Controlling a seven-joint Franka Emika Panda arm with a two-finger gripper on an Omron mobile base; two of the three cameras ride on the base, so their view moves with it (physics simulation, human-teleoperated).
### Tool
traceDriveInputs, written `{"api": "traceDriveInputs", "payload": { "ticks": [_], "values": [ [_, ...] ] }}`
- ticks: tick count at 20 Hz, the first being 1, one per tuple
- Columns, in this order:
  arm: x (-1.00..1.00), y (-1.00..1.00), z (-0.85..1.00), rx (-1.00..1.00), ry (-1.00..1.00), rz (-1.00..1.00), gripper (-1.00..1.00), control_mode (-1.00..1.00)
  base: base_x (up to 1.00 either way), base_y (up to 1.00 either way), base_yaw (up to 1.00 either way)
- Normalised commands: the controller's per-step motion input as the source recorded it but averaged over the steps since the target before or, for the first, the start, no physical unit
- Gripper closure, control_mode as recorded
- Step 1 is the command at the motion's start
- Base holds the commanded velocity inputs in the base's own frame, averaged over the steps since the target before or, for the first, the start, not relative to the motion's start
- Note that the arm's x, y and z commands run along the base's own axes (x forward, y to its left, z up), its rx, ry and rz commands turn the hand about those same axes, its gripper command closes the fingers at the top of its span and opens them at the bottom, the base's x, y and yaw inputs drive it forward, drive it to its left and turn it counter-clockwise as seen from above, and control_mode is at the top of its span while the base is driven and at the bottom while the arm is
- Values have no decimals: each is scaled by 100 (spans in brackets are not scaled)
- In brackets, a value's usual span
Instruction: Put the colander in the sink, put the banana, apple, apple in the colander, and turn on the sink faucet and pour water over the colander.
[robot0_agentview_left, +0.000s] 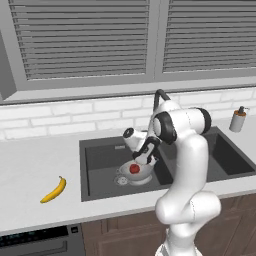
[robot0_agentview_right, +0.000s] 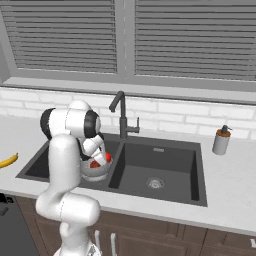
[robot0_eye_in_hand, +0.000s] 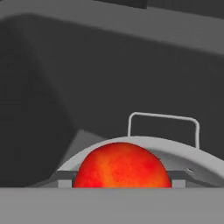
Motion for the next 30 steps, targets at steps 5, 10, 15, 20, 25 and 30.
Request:
{"api": "traceDriveInputs", "payload": {
  "ticks": [5,10,15,20,25,30],
  "values": [
    [-72,0,-94,0,-20,-10,100,-100,0,0,0],
    [-53,0,-100,0,-9,-15,100,-100,0,0,0],
    [-77,1,-100,0,-6,-13,100,-100,0,0,0],
    [-62,2,-100,-2,-1,-13,100,-100,0,0,0],
    [-65,-4,-100,-3,-2,-14,-100,-100,0,0,0],
    [-95,-36,-100,0,-8,-15,-100,-100,0,0,0]
  ]
}}
